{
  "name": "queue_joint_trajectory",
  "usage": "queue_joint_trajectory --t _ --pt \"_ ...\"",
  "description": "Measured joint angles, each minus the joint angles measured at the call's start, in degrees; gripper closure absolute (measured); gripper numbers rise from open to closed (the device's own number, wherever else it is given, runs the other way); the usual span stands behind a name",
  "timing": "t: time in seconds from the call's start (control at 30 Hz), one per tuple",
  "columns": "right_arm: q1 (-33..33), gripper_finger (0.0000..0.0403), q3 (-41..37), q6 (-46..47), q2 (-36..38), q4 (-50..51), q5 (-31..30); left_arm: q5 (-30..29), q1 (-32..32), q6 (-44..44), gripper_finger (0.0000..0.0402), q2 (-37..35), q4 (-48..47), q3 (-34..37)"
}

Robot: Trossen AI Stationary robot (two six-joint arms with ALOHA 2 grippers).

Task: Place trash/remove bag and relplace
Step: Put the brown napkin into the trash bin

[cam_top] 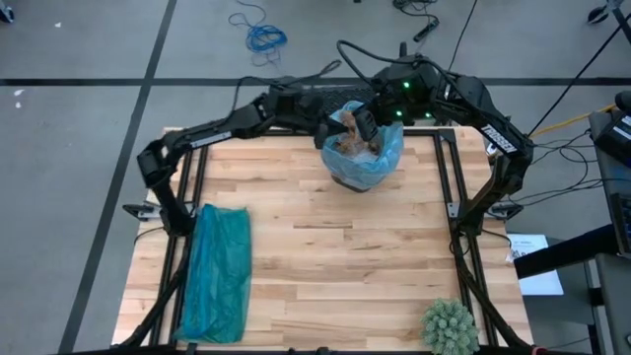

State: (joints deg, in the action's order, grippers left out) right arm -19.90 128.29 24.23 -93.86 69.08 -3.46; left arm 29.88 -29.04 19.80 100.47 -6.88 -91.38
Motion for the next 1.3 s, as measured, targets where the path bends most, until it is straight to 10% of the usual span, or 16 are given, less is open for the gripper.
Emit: queue_joint_trajectory --t 0.73,1.3 --pt "0.1 0.0403 0.0 -6.4 0.0 -3.8 0.3 -0.1 -0.1 -5.6 0.0256 6.3 0.2 -4.1" --pt "-12.2 0.0403 0.0 -51.7 -9.6 9.6 5.3 10.5 -6.9 -3.7 0.0394 -20.1 -7.6 -7.6"
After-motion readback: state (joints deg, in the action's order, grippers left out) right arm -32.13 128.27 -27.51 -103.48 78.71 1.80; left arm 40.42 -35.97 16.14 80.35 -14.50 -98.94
